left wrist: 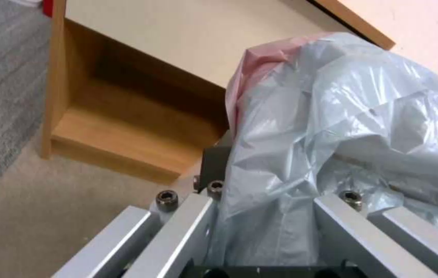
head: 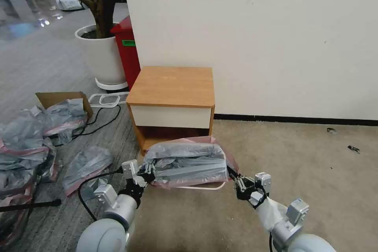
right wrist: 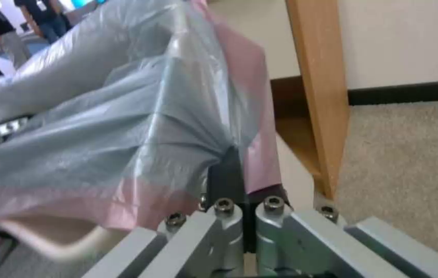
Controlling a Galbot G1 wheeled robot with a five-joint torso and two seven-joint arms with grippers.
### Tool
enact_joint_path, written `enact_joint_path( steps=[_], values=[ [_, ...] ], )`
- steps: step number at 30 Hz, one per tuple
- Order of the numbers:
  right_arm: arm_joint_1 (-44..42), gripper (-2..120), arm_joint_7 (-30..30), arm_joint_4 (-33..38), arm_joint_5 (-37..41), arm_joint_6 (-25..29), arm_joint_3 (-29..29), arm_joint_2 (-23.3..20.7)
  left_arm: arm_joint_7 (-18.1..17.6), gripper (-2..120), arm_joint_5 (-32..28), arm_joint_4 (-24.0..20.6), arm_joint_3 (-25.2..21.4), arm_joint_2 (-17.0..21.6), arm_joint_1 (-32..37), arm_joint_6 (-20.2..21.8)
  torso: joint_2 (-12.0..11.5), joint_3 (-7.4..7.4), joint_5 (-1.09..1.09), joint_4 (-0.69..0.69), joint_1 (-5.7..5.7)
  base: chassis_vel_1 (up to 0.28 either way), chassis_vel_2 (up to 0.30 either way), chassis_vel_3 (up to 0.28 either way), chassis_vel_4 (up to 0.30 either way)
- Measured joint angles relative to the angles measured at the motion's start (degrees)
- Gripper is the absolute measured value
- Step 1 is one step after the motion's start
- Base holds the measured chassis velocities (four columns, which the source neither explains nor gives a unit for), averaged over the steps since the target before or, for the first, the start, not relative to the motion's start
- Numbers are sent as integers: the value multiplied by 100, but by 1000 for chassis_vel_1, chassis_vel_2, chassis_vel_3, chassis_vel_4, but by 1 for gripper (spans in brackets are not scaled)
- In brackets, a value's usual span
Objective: Pick up the garbage bag from the table and place it over the trash can.
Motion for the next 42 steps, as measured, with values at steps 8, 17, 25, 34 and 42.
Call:
enact_joint_path(
  steps=[8,17,25,34,42],
  values=[
    [-133,5,-74,16,-229,36,-6,-115,-82,4,-138,8,22,-64,-64,54,0,0,-1,0,0,0,0,0,0],
    [-156,28,-127,-101,-726,128,64,-161,-130,4,-216,31,30,-106,-73,78,0,0,0,0,0,0,0,0,0],
    [-578,59,267,237,-1097,172,299,-136,-180,3,-257,164,-5,-71,-147,101,0,0,-1,0,0,0,0,0,0],
    [-856,92,938,621,-652,160,674,327,-158,3,-352,411,-86,74,-161,51,0,0,-2,0,0,0,0,0,0],
    [-716,100,1011,689,1825,219,479,1698,-121,3,-740,538,-167,63,-173,-99,0,0,-1,0,0,0,0,0,0]
  ],
)
